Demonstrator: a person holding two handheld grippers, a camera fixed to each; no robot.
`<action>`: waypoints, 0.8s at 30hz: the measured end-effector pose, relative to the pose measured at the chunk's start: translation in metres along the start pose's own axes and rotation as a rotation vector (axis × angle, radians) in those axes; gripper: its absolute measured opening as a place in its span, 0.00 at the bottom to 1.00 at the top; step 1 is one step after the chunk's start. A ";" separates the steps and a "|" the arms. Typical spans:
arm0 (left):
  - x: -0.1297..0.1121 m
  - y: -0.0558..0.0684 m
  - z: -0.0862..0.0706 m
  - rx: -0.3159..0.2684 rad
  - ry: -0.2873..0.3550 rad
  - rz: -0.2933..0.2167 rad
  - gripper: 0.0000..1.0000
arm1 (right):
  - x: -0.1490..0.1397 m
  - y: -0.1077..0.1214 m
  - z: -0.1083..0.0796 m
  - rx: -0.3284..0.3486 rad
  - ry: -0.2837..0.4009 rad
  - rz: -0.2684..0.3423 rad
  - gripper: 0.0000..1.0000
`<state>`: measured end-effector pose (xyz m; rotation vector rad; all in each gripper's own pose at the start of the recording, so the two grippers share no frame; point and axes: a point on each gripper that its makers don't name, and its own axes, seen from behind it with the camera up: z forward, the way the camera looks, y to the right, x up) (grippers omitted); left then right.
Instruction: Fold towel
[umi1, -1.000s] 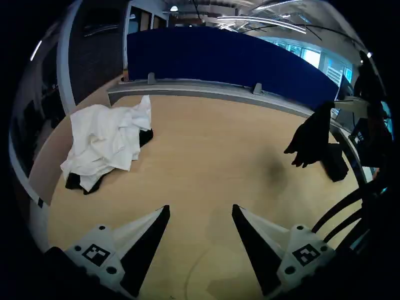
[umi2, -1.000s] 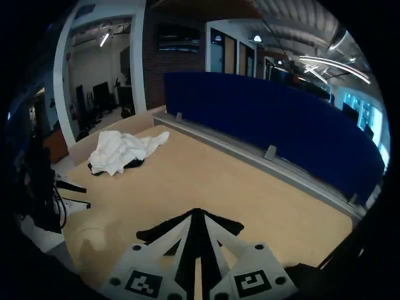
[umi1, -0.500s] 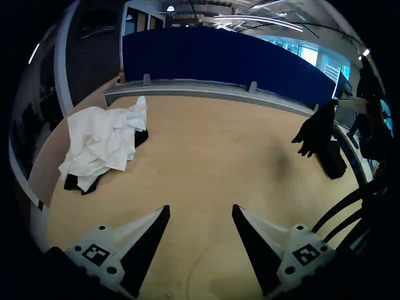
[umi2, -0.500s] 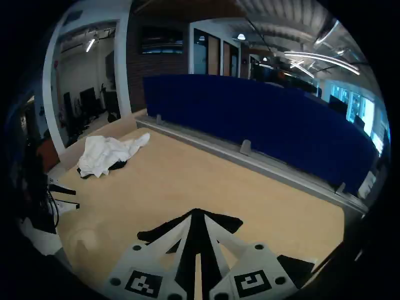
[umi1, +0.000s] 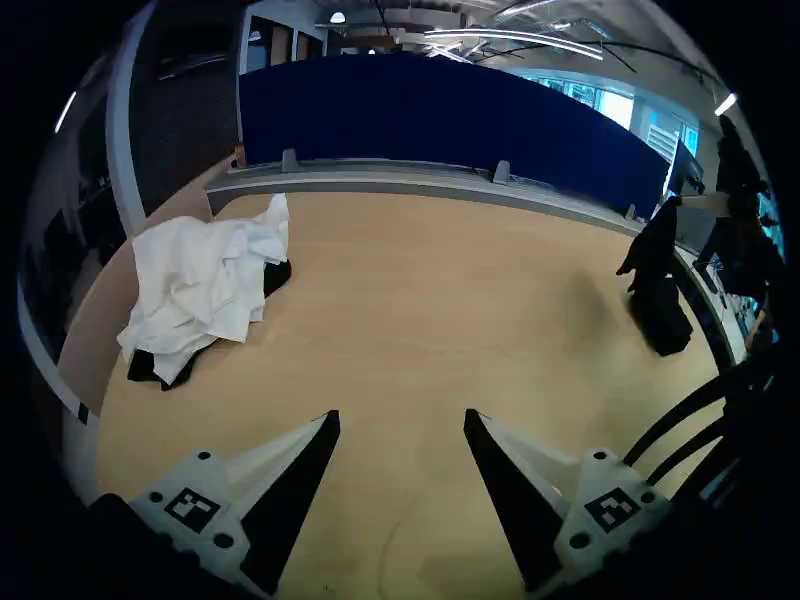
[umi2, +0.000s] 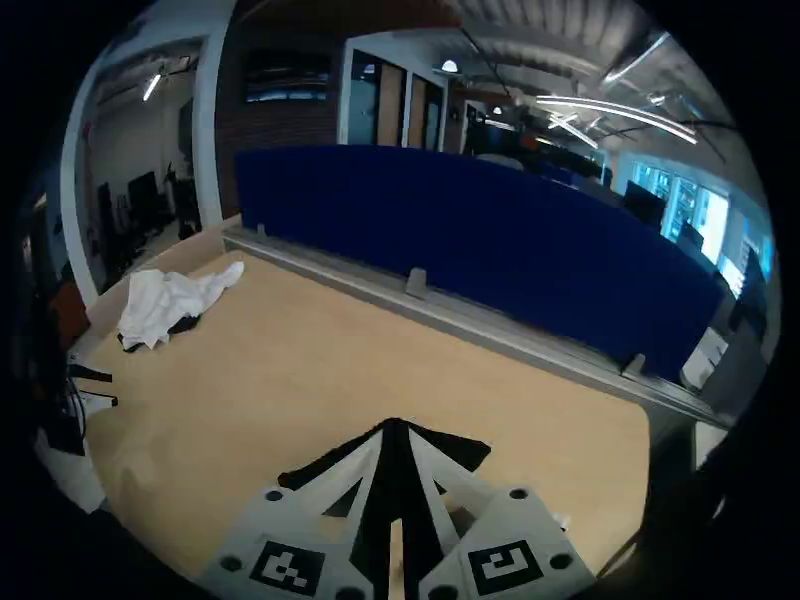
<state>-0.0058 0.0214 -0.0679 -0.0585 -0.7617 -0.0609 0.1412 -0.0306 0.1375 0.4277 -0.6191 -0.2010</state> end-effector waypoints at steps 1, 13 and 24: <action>0.000 0.001 0.000 0.000 0.000 0.001 0.92 | 0.000 0.006 0.000 -0.006 -0.001 0.004 0.03; 0.000 0.006 -0.001 0.005 -0.003 0.009 0.92 | 0.006 0.067 0.001 -0.079 -0.001 0.061 0.03; 0.003 0.010 -0.001 0.002 -0.004 0.013 0.92 | 0.001 0.089 0.001 -0.109 -0.013 0.078 0.03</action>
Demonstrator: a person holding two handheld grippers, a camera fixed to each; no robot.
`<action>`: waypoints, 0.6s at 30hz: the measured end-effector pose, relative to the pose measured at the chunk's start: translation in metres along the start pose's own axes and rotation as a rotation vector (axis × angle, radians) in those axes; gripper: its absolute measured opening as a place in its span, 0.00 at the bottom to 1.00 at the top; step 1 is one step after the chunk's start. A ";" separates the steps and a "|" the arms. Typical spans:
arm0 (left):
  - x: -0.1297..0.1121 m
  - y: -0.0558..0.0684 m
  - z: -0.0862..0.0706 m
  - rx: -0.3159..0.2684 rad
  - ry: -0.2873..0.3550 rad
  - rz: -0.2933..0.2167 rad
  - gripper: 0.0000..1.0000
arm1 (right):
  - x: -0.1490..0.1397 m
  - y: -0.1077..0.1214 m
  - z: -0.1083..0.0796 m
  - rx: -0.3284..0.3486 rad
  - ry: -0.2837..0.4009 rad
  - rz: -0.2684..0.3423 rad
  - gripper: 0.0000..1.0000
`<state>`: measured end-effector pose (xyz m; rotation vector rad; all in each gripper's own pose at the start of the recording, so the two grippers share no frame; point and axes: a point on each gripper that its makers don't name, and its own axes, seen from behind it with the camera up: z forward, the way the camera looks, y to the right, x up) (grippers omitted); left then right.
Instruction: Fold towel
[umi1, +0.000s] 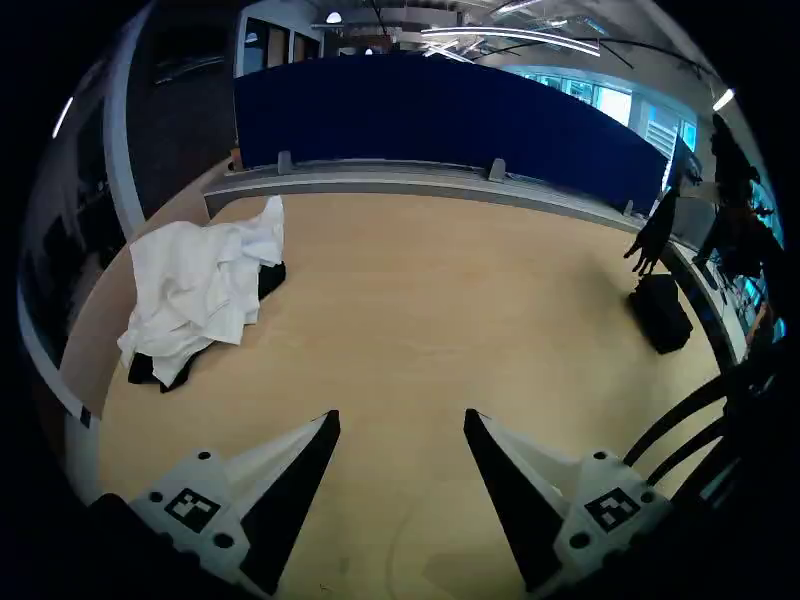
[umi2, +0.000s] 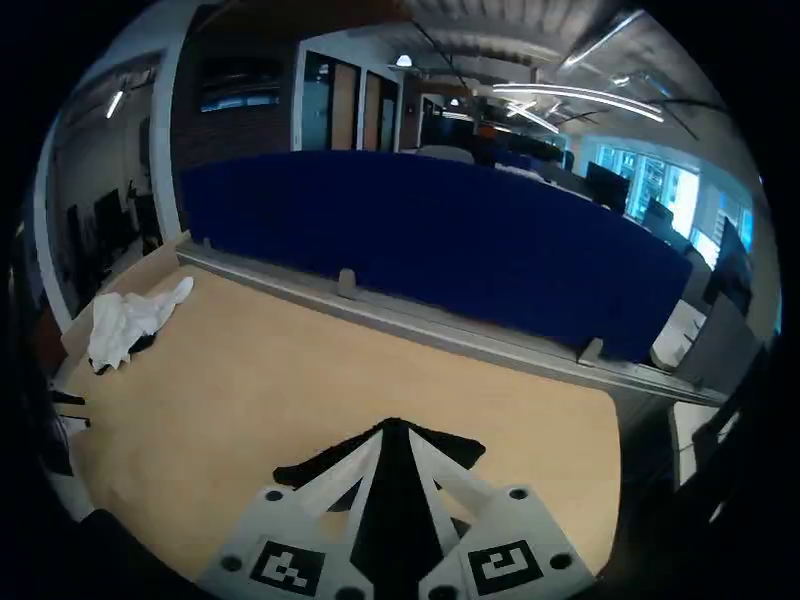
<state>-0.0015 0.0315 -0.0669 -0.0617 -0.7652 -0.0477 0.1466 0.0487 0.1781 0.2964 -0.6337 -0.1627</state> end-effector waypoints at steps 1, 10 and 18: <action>0.000 0.000 0.000 -0.001 0.000 0.001 0.92 | -0.001 0.001 0.000 -0.001 -0.002 0.000 0.03; 0.001 0.003 0.000 0.000 -0.001 0.005 0.92 | 0.001 0.010 0.006 -0.010 -0.008 0.002 0.03; 0.001 0.002 0.000 0.005 -0.002 0.005 0.92 | 0.002 0.021 0.013 -0.020 -0.013 0.015 0.03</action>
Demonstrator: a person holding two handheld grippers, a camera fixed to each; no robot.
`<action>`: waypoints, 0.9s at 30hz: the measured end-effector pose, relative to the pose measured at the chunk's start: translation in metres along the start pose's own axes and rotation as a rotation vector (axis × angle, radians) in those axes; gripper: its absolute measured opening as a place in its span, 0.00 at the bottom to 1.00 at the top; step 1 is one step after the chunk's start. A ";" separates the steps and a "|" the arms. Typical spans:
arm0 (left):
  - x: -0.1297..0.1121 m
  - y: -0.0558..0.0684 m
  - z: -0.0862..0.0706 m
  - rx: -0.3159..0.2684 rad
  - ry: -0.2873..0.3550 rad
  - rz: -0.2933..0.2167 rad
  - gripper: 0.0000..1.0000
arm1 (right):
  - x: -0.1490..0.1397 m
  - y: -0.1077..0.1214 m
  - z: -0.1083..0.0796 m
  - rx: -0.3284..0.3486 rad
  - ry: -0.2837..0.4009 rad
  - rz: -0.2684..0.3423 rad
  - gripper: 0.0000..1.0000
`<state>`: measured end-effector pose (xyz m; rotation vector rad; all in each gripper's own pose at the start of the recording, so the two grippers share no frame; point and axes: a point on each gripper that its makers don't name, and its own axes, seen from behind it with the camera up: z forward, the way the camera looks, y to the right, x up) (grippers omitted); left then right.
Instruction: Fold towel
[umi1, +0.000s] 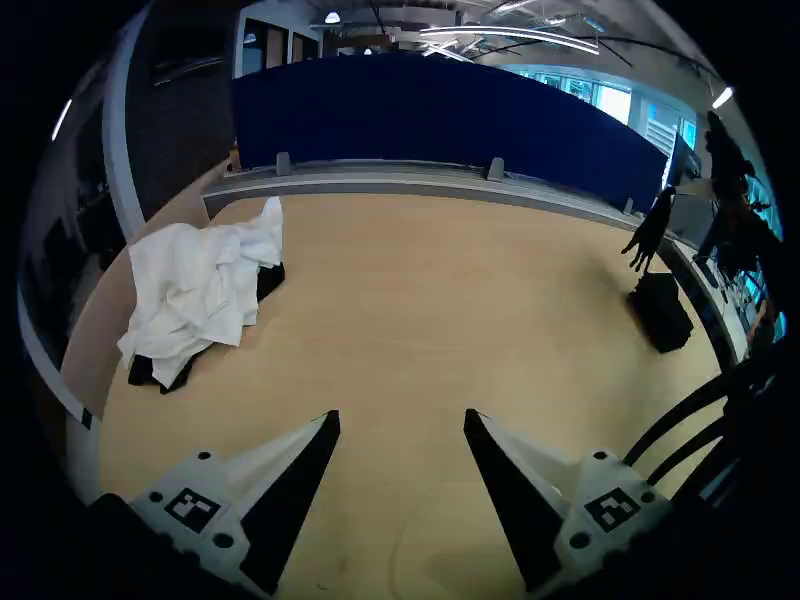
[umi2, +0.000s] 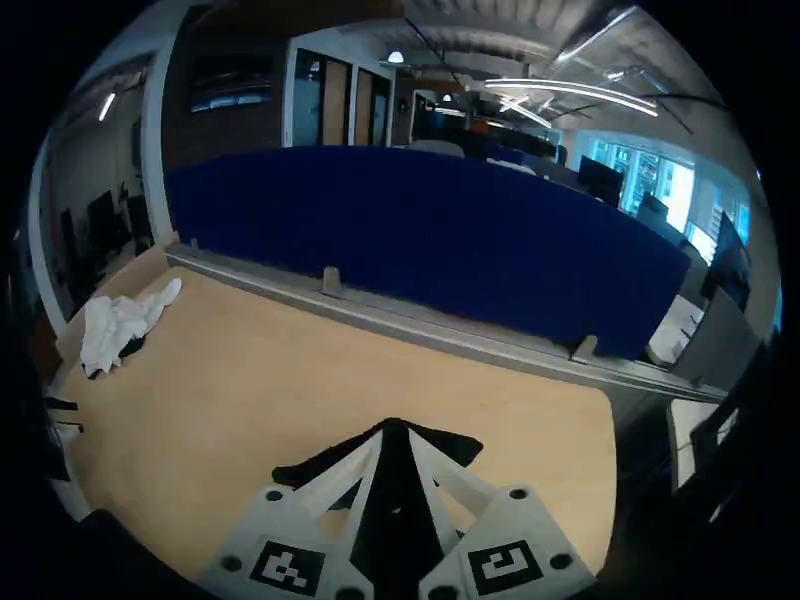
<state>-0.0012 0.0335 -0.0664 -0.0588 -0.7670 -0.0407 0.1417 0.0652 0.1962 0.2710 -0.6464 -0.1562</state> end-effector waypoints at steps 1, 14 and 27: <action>0.000 0.000 0.000 0.000 0.000 0.000 0.92 | 0.000 0.001 0.001 0.000 -0.001 0.001 0.03; 0.002 0.002 0.000 0.001 0.000 0.005 0.92 | -0.019 0.005 0.001 -0.002 -0.025 0.012 0.03; 0.011 0.015 0.001 -0.023 0.002 0.025 0.92 | -0.071 0.017 -0.030 -0.032 -0.057 0.065 0.03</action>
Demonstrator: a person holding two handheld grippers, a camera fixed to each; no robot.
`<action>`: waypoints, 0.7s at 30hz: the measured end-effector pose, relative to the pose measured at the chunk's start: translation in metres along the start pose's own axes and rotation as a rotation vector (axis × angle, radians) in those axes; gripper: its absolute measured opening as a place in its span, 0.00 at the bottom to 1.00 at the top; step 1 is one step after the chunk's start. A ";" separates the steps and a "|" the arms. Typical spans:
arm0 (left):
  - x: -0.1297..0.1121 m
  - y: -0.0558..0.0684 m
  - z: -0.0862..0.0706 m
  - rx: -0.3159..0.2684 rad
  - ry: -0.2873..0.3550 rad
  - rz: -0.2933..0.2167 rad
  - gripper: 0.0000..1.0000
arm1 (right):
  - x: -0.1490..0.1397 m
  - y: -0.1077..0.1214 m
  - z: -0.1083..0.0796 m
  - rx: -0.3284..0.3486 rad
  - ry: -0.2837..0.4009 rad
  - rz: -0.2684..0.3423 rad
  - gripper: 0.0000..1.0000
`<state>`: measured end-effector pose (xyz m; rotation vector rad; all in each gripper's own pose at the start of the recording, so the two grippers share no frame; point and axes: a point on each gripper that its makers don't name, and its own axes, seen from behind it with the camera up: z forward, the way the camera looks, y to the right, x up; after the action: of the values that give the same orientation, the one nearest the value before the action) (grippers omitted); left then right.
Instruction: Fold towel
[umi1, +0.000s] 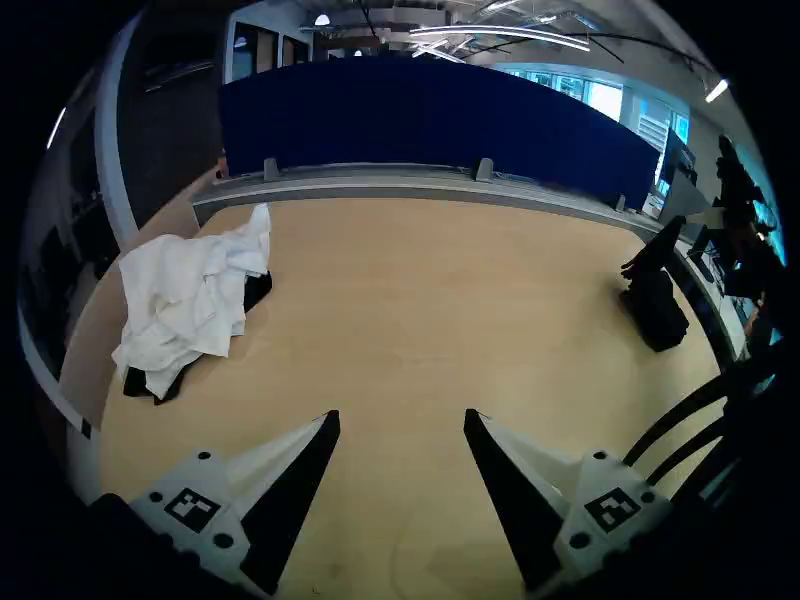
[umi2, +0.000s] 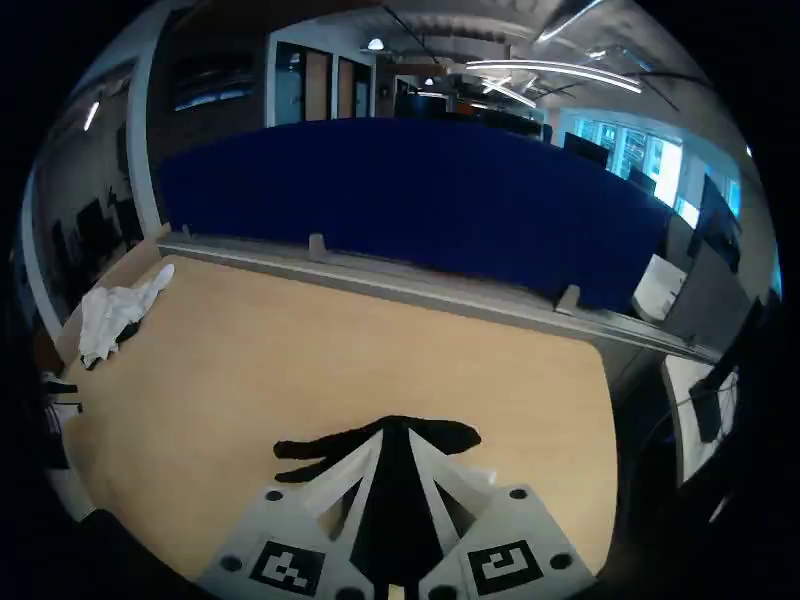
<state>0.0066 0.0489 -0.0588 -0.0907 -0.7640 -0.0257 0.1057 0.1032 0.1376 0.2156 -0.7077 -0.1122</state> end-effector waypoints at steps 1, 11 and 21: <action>0.000 0.001 0.000 -0.001 0.000 0.003 0.92 | -0.006 0.002 -0.002 -0.004 -0.003 0.007 0.03; 0.000 0.007 0.002 -0.010 -0.006 0.024 0.92 | -0.061 0.036 -0.021 -0.058 -0.029 0.100 0.03; -0.003 0.014 0.003 -0.015 -0.012 0.032 0.92 | -0.113 0.041 -0.028 -0.076 -0.085 0.143 0.03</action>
<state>0.0035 0.0634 -0.0601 -0.1170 -0.7747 -0.0008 0.0400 0.1671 0.0553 0.0877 -0.7994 -0.0118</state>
